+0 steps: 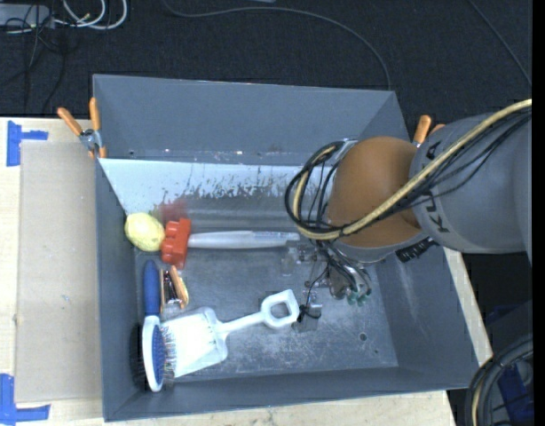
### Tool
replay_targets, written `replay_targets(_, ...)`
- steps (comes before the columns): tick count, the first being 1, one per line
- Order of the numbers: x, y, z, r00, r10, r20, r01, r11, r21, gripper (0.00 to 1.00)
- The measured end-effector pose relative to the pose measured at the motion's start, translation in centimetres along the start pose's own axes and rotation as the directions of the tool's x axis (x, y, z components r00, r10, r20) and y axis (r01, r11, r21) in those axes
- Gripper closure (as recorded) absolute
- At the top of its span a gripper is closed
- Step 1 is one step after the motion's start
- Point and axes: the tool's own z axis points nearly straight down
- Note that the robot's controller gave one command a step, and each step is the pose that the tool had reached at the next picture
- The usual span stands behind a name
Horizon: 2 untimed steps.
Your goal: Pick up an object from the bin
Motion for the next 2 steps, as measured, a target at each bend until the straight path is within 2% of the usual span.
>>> replay_targets(1,-0.1,0.0,-0.5,1.000,0.001,0.007,-0.001,1.000,0.000,0.00)
replay_targets(2,0.5,0.5,2.8,0.992,-0.123,0.008,0.123,0.992,0.001,0.00)
